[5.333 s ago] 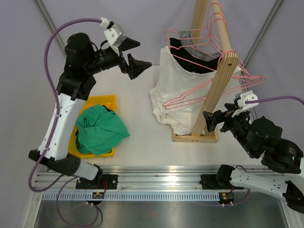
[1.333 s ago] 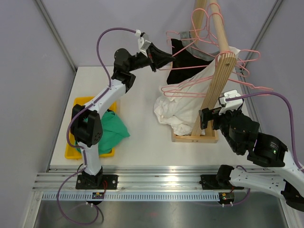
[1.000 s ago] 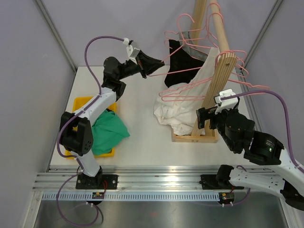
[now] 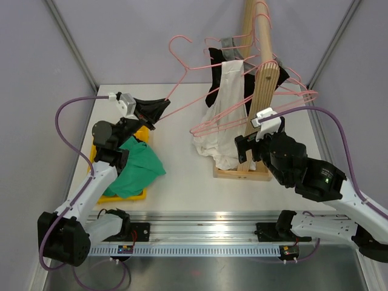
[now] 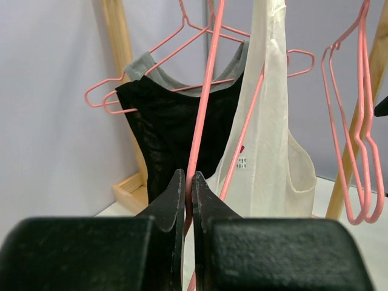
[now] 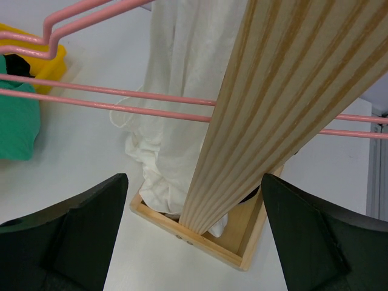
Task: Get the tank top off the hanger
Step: Grab a hanger with a tank top on it with the left arm
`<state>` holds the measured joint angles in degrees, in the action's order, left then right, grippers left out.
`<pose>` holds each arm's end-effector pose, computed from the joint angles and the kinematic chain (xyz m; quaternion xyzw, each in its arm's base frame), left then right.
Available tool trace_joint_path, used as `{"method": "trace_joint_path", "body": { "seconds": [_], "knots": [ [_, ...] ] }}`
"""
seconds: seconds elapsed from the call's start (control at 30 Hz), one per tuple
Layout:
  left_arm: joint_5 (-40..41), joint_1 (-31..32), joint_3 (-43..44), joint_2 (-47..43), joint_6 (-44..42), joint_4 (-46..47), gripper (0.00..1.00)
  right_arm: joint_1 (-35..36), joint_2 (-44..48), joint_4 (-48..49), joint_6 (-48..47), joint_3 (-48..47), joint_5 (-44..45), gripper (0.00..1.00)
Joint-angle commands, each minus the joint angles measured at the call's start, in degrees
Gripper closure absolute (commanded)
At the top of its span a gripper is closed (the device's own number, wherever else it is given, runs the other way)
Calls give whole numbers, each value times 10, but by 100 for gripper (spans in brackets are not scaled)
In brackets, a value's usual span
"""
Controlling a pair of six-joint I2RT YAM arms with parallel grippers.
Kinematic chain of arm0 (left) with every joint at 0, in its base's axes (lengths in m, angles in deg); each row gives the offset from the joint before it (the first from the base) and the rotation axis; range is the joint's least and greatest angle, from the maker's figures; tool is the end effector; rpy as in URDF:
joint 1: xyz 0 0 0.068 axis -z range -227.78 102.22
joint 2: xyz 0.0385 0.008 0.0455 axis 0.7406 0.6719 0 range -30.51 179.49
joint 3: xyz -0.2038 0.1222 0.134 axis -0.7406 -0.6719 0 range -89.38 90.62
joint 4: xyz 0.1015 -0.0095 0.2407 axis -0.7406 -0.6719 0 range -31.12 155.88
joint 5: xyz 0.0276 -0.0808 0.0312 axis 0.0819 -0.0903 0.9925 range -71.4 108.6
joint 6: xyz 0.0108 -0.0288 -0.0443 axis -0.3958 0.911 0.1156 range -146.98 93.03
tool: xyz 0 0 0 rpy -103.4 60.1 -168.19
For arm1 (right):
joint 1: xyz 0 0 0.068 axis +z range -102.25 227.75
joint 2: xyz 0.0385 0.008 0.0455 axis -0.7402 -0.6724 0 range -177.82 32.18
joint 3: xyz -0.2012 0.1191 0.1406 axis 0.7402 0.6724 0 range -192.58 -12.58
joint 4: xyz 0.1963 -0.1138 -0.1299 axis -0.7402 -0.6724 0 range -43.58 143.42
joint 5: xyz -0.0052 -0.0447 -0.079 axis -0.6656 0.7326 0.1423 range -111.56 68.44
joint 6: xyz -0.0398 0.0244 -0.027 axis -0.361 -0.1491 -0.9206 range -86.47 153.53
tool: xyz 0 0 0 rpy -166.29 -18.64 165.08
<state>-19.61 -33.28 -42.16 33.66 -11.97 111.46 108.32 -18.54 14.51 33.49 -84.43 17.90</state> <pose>0.2328 -0.0830 0.3860 0.2794 0.4834 -0.3685 0.7433 0.0966 0.1250 0.4312 -0.2120 0.7570 0.0440 0.6165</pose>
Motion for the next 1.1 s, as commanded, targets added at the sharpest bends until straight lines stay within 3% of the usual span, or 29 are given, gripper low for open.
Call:
{"method": "trace_joint_path", "body": {
  "seconds": [0.0, 0.13, 0.63, 0.8, 1.07],
  "knots": [
    [76, -4, -25, -61, -46, -7, 100, -3, -25, 80, -26, -42, -54, 1],
    [118, -4, -50, -99, -56, -34, 100, -4, -38, 83, -28, -56, -72, 0],
    [160, -4, -62, -101, -50, -29, 100, -3, 17, 32, -13, -93, -48, 1],
    [174, -4, -71, -139, -57, -51, 100, -4, 37, 16, -21, -108, -40, 1],
    [246, -4, -102, -243, -84, -111, 100, -3, -6, 15, -17, -138, -112, 0]
  ]
}}
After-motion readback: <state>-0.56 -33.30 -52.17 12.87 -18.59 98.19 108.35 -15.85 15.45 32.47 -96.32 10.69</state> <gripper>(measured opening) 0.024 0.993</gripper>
